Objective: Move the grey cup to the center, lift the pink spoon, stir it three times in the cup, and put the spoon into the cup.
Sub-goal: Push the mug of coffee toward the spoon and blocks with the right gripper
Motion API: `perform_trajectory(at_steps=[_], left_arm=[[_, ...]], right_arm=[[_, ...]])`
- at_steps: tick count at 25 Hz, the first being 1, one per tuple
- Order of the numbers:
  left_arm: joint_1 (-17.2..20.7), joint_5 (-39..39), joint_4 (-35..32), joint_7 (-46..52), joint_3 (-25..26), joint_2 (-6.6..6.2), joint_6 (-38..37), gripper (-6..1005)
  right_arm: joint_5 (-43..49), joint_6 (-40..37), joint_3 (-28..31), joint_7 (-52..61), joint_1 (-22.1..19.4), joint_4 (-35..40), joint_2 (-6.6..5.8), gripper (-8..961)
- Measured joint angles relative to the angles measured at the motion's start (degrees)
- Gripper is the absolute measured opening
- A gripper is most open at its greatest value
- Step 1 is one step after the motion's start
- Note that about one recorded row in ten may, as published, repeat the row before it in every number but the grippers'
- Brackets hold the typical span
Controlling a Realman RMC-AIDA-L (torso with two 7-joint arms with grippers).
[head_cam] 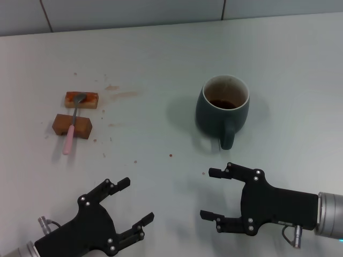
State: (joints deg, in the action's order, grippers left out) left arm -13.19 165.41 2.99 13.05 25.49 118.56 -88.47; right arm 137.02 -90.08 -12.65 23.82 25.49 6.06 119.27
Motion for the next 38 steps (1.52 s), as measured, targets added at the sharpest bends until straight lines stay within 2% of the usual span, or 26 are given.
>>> perform_trajectory(at_steps=[9,14,21,24,26,27,28,29,32,34,38], left_arm=[[-0.04,0.0,0.0,-0.04,-0.09,0.0,-0.04,800],[-0.05,0.0,0.01,-0.02,-0.04,0.0,-0.09,800],[0.02,-0.07,0.55,-0.11,0.0,0.0,-0.13,801],[0.1,-0.06,0.6,-0.18,0.0,0.0,-0.41,801],[0.15,-0.17,0.62,-0.24,0.0,0.0,-0.68,800],[0.17,-0.17,0.62,-0.26,0.01,0.0,-0.71,800],[0.18,-0.18,0.62,-0.27,0.03,0.0,-0.77,800],[0.18,-0.18,0.62,-0.27,0.03,0.0,-0.77,800],[0.27,-0.19,0.62,-0.24,0.08,-0.06,-0.81,800],[0.27,-0.19,0.62,-0.24,0.08,-0.06,-0.81,801],[0.37,-0.17,0.62,-0.11,0.08,-0.09,-1.28,801]], right_arm=[[0.0,0.0,0.0,-0.15,0.07,-0.01,0.0,816],[-0.93,0.0,0.04,-2.07,-0.02,-0.34,0.03,770],[-11.78,-2.56,0.09,-5.93,-0.61,-1.45,-0.08,705],[-21.01,-3.38,0.08,-10.39,-2.23,-2.48,0.05,574],[-32.63,-2.68,0.42,-14.89,-3.56,-4.3,0.09,486],[-32.63,-2.68,0.42,-14.89,-3.56,-4.3,0.09,454],[-36.51,-1.99,0.75,-16.15,-3.85,-4.94,0.13,423],[-43.06,-0.06,1.36,-18.84,-4.16,-6.0,0.17,391],[-46.62,2.4,1.46,-21.01,-4.16,-6.37,0.19,295],[-48.85,7.46,1.49,-23.69,-3.69,-6.44,0.19,232],[-48.82,12.1,0.98,-26.18,-2.85,-6.32,0.03,111]])
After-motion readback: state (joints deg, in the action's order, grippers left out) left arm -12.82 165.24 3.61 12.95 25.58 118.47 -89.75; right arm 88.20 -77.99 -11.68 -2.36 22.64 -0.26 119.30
